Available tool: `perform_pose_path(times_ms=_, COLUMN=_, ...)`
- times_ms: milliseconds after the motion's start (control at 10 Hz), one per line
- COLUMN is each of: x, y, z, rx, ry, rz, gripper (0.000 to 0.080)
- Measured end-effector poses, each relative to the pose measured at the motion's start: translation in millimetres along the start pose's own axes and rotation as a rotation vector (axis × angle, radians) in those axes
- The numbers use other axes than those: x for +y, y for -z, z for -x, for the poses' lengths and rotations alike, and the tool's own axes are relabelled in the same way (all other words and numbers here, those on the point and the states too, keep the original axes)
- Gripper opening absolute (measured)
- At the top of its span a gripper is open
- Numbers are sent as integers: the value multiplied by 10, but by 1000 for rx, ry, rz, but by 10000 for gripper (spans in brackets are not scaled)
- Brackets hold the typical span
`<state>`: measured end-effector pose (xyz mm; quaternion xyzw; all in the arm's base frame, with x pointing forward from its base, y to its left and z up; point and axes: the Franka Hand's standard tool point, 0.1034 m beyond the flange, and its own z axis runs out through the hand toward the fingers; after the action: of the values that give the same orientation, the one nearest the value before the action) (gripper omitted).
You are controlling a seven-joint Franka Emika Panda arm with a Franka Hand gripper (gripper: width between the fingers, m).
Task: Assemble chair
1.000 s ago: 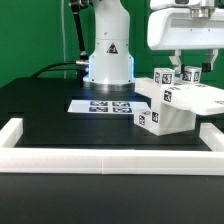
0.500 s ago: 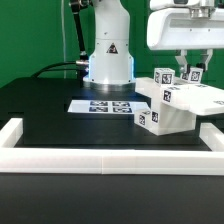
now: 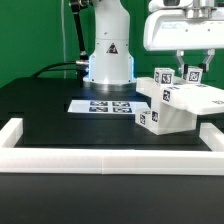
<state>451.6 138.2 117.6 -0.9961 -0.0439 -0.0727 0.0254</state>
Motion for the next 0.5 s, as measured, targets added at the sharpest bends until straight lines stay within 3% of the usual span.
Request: perform_pose_path(times_ms=500, x=-7, y=-2, z=4, rx=-2, ry=-372, rz=-5, gripper=284)
